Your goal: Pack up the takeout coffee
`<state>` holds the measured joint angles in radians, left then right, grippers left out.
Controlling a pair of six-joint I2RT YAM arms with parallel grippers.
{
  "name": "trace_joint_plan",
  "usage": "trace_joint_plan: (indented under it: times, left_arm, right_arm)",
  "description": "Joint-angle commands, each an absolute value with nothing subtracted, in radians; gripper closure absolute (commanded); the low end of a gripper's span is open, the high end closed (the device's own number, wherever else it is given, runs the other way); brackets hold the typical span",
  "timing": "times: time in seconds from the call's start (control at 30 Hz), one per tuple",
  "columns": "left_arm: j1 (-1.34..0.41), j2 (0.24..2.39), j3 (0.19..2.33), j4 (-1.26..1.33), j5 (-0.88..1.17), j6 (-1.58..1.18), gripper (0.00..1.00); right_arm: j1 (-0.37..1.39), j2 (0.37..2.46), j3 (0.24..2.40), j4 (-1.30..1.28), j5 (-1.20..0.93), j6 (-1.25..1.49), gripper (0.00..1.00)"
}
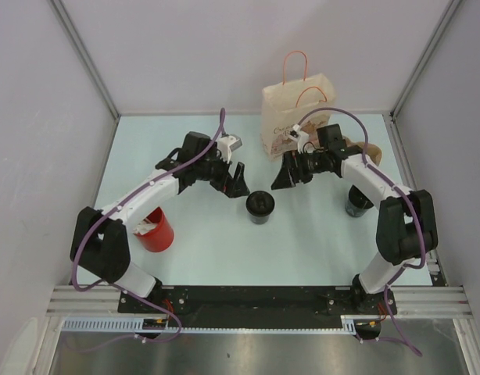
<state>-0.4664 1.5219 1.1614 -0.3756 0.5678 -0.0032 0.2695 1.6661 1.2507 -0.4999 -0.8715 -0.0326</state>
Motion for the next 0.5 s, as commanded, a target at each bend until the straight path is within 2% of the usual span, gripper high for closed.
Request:
trace_joint_plan:
  times: [0.0,0.47]
  left_arm:
    - [-0.469,1.47,1.131,-0.314,0.612,-0.022,0.01]
    - [-0.471,1.555,1.192,-0.379,0.646,0.037,0.01]
  right_arm:
    - [0.308,1.669,1.246,-0.437,-0.931,-0.005,0.04]
    - [0.382,1.753,1.224,-0.41,-0.871,0.009,0.07]
